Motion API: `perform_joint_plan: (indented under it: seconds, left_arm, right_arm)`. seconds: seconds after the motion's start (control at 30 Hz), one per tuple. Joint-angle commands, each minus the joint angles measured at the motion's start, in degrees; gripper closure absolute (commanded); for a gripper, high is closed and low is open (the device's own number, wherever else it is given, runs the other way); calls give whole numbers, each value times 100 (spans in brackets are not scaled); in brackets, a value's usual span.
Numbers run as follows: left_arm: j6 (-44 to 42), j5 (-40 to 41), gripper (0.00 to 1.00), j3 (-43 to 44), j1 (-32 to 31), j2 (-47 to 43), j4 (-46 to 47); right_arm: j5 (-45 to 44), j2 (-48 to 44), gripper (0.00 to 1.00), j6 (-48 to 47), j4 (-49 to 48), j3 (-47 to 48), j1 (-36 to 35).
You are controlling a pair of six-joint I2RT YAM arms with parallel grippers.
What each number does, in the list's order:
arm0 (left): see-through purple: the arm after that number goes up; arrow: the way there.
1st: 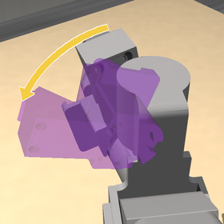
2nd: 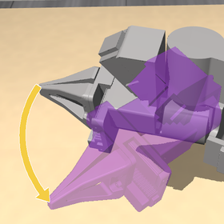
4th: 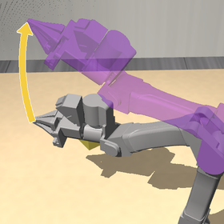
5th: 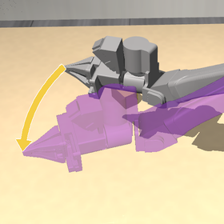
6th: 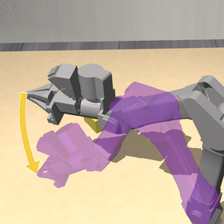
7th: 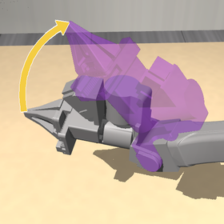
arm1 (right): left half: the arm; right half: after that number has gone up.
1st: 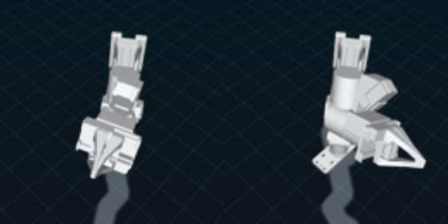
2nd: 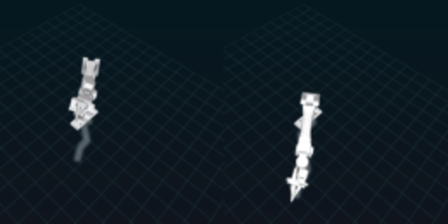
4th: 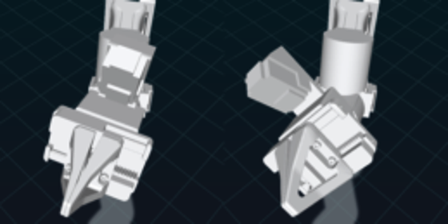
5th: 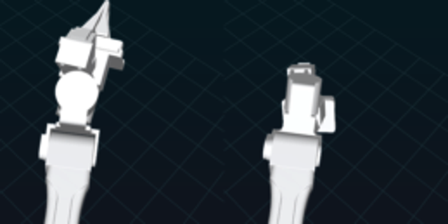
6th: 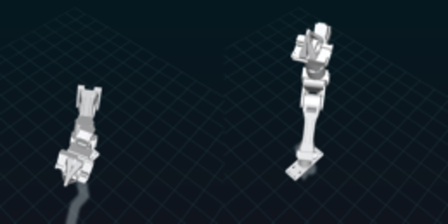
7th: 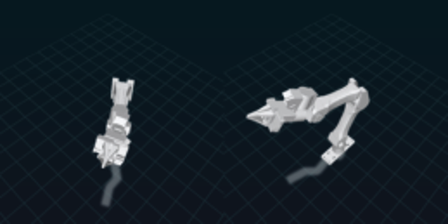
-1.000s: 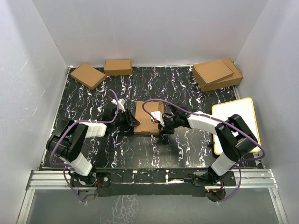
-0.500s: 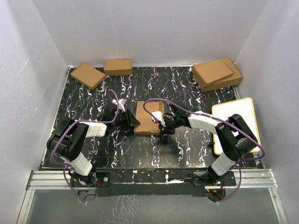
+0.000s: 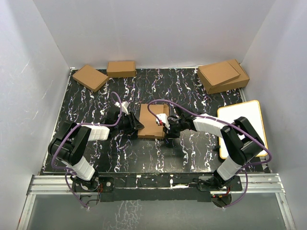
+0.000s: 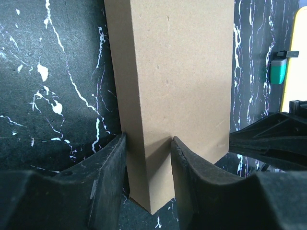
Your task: Fold the paper box
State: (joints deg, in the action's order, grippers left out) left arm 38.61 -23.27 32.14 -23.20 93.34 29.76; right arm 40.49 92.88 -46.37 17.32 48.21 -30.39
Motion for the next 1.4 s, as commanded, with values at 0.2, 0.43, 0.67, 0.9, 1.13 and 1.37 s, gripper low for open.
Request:
perform_joint_plan:
  seconds: [0.2,0.43,0.67,0.9,1.13,1.37]
  left_arm:
    - [-81,33,63,-190,-18,233,-753]
    - [-67,34,63,-192,-18,230,-752]
    - [-55,33,63,-191,-18,229,-744]
    - [-28,27,63,-199,-18,225,-726]
    - [-20,24,63,-216,-18,206,-726]
    - [-43,70,62,-218,-18,125,-795]
  right_arm:
    - [128,86,92,315,-237,151,-59]
    - [41,109,92,343,-249,226,-209]
    - [-55,154,92,487,-281,309,-282]
    - [-59,155,92,669,-325,385,-402]
    - [-137,242,92,788,-288,492,-494]
    - [111,6,75,418,195,567,-204]
